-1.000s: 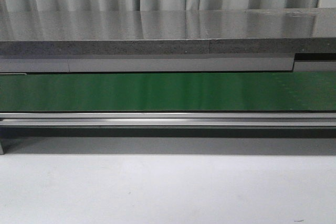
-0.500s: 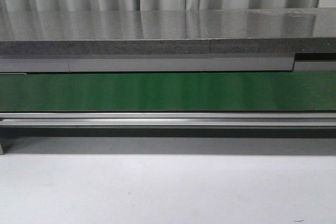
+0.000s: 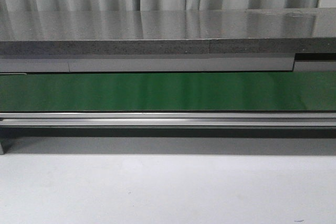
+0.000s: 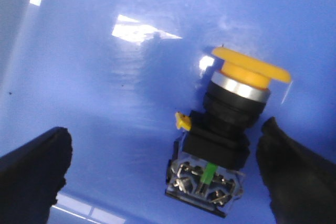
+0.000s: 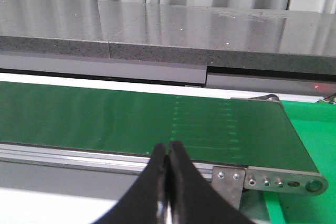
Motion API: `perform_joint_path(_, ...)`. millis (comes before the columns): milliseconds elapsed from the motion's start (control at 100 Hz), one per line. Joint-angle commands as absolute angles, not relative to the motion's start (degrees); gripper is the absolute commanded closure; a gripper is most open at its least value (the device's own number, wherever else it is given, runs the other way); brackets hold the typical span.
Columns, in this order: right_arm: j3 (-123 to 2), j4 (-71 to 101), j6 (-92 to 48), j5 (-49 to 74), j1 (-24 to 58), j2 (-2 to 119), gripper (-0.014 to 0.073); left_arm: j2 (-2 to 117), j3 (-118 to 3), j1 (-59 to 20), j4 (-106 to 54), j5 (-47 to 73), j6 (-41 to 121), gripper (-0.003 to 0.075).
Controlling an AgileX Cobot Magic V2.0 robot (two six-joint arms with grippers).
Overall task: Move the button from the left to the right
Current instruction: 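Grasp the yellow-capped button with the left gripper and lift it, then carry the button onto the green belt and release it with the left gripper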
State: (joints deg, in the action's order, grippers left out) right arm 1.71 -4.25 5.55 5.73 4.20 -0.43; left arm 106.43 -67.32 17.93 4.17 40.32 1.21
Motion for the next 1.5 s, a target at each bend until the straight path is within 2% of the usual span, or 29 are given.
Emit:
perform_joint_path(0, 1.7, -4.9, 5.5, 1.1, 4.3, -1.5, 0.0662, 104.2, -69.0, 18.0, 3.7, 38.5, 1.2, 0.0054)
perform_joint_path(120, 1.7, -4.9, 5.5, 1.1, 4.3, -1.5, 0.0662, 104.5, -69.0, 18.0, 3.7, 38.5, 1.5, 0.0104)
perform_joint_path(340, 1.7, -4.9, 5.5, 1.1, 4.3, -1.5, 0.0662, 106.3, -69.0, 18.0, 3.0, 38.4, 1.9, 0.0255)
perform_joint_path(560, 1.7, -4.9, 5.5, 1.1, 4.3, -1.5, 0.0662, 107.1, -69.1, 18.0, 2.4, 38.5, 2.0, 0.0346)
perform_joint_path(920, 1.7, -4.9, 5.5, 1.1, 4.3, -1.5, 0.0662, 104.3, -69.3, 18.0, 2.4, 39.7, 2.0, 0.0715)
perform_joint_path(1240, 1.7, -4.9, 5.5, 1.1, 4.3, -1.5, 0.0662, 93.7, -69.3, 16.8, 0.0, 39.8, 2.2, 0.0715)
perform_joint_path(1490, 1.7, -4.9, 5.5, 1.1, 4.3, -1.5, 0.0662, 90.4, -69.3, 8.9, -2.4, 40.2, 5.3, 0.0715)
